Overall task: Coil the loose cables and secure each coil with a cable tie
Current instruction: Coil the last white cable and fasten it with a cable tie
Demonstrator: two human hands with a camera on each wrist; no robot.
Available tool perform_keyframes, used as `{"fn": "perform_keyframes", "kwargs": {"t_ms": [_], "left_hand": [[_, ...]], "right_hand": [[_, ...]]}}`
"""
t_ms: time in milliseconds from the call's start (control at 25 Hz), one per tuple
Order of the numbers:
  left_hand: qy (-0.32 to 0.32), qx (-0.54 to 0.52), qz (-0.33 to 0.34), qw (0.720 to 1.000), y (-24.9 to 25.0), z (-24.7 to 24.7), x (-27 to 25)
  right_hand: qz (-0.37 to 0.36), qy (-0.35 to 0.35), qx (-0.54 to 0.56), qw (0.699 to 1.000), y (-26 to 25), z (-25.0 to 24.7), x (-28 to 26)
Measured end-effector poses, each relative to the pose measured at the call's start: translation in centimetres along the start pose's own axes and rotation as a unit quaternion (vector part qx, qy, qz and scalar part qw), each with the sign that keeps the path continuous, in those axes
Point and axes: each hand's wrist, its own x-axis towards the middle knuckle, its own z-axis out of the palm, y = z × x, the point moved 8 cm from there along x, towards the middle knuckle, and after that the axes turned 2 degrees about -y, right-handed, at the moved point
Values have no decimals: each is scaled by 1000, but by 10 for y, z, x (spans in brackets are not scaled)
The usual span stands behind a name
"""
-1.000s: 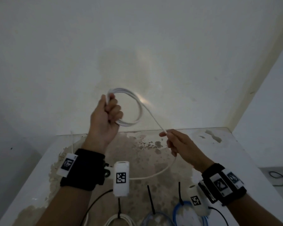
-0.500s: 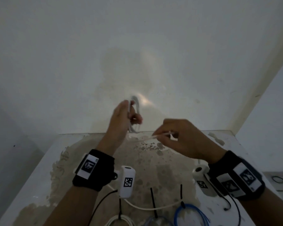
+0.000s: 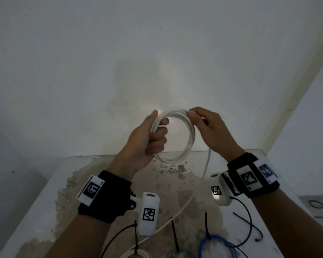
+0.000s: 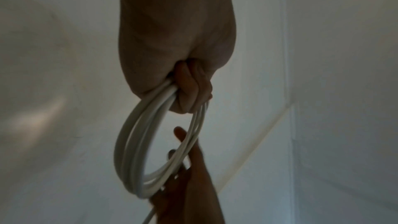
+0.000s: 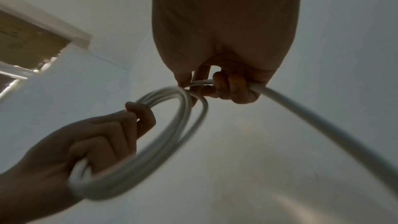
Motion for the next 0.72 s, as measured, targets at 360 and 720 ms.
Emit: {"fn": "perform_keyframes", "kwargs": {"t_ms": [360,720], "left_hand": [[153,-95,237,955,98,-64,-12],[237,73,225,942,63,-61,-3]], "right_hand": [[169,-60,106,978,100,24,-49],[-82,-212,-133,965,-25,46,-56]]}}
